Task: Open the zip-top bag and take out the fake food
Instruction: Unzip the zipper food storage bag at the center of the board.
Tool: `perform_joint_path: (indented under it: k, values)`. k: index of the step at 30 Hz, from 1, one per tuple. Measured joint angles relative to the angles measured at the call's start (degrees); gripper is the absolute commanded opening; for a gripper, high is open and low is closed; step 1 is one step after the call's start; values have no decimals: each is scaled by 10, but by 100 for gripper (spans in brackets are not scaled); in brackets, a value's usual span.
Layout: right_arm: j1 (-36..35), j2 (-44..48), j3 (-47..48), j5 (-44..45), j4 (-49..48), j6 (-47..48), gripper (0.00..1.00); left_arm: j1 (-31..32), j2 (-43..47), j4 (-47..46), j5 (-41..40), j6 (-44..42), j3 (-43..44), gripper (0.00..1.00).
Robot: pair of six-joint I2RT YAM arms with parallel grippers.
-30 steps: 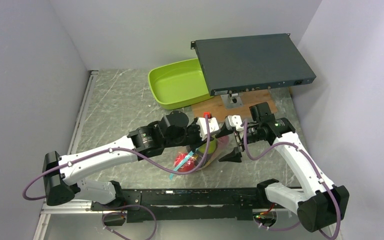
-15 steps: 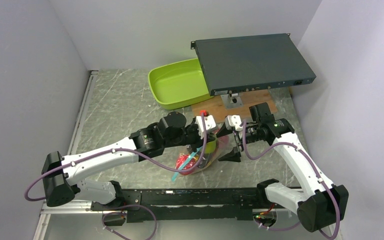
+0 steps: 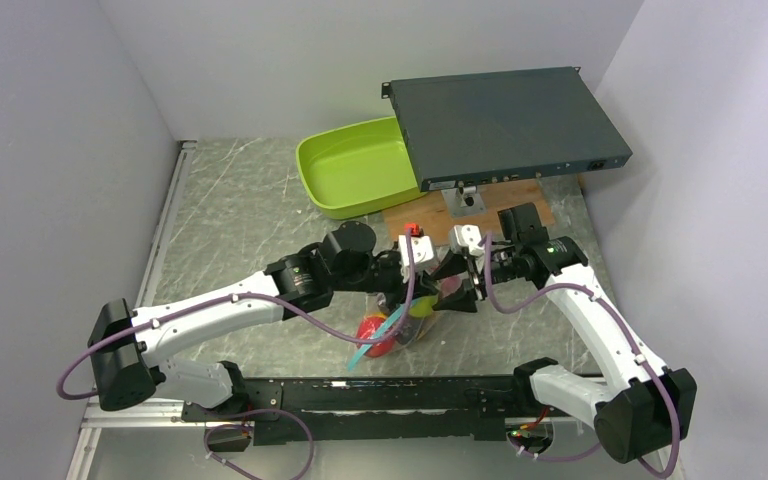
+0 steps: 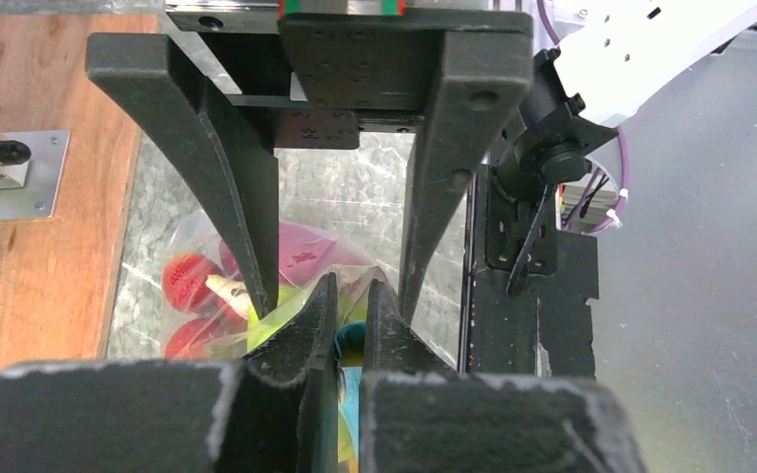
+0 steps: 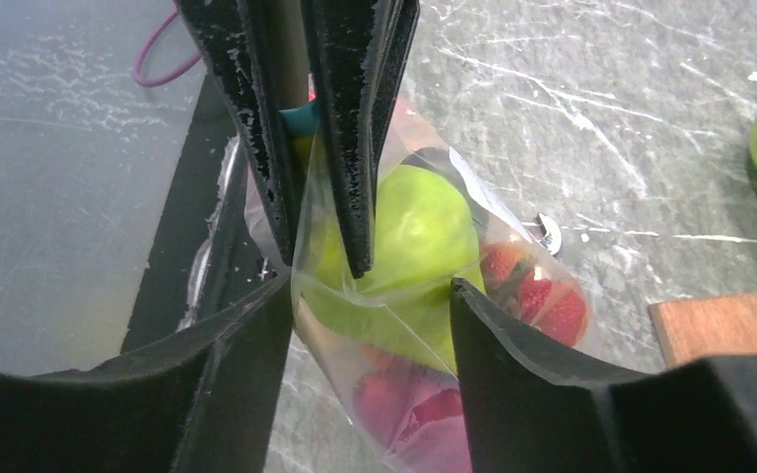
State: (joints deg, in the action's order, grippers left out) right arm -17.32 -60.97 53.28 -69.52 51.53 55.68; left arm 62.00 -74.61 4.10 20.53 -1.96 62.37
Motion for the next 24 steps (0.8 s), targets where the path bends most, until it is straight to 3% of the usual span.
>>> perform_joint_path:
  k: [3, 4, 6, 12, 14, 18, 24]
  values:
    - [0, -1, 0, 0, -15, -15, 8, -1, 0, 1, 5, 3, 0, 0]
    - [0, -2, 0, 0, -17, -19, 0, -2, 0, 1, 4, 3, 0, 0]
    - [0, -2, 0, 0, -17, -21, 0, -6, 0, 5, 3, 5, 2, 6]
    - [0, -2, -1, 0, -14, -14, 0, -19, -1, 8, 4, 40, 5, 69]
    - [0, -2, -1, 0, -14, -14, 0, -24, 3, 8, 2, 56, 5, 81]
    - [0, -2, -1, 0, -15, -17, 0, -34, 41, 0, -11, 73, -17, 93]
    - [0, -2, -1, 0, -20, -28, 0, -39, 143, 15, -49, 59, -55, 95]
